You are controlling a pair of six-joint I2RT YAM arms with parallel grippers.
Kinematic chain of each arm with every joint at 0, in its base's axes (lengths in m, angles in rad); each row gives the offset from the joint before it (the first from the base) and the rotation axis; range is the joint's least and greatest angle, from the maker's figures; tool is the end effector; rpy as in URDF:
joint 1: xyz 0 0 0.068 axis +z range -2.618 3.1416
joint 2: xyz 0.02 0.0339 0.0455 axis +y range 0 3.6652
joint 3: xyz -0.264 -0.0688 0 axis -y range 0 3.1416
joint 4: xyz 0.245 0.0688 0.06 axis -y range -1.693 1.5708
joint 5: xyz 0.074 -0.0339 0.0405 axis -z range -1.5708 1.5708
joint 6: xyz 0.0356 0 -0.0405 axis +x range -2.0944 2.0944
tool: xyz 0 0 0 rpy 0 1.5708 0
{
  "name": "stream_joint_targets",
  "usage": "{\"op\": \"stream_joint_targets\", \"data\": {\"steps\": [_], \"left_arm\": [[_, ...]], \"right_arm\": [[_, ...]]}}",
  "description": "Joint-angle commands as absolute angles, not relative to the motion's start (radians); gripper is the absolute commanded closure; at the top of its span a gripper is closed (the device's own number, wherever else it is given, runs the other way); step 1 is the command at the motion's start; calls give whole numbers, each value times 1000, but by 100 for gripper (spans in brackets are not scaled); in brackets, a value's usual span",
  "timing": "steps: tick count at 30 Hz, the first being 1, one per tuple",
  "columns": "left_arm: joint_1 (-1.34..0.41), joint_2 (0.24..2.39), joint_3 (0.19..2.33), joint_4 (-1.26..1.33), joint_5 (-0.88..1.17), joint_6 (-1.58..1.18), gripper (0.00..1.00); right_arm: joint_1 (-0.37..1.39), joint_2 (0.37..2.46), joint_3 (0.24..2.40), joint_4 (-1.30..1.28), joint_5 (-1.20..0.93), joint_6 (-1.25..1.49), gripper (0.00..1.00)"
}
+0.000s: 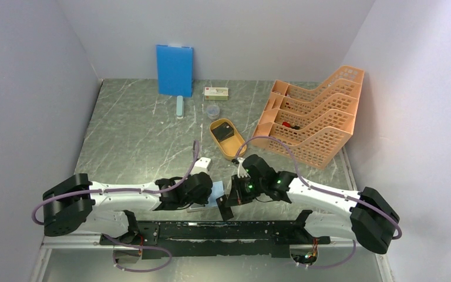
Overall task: Put the credit cards into the card holder
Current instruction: Turn over the card slot in the card holder.
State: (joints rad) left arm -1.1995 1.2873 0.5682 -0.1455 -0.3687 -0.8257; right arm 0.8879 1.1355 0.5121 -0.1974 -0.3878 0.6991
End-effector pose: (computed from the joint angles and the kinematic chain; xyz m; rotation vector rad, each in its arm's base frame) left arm 0.0989 -0.2186 0.1692 0.2859 2.4061 -0.5169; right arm 0.1256 0.1757 0.1803 -0.4557 2.6304 1.1134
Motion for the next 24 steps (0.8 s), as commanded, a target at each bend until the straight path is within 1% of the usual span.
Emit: {"op": "stream_joint_targets", "data": {"steps": [1,14,24], "left_arm": [[-1192,1302,585,-112,-354,-814,81],[-1191,1309,592,-115,-349,-814,81],[-1189,1296,584,-118,-350,-814,82]], "right_arm": [[926,1149,516,-259,-479,640,100],[1055,1305,593,-117,-440,717,100],[1064,1349,615,-118,-318,766,100]]}}
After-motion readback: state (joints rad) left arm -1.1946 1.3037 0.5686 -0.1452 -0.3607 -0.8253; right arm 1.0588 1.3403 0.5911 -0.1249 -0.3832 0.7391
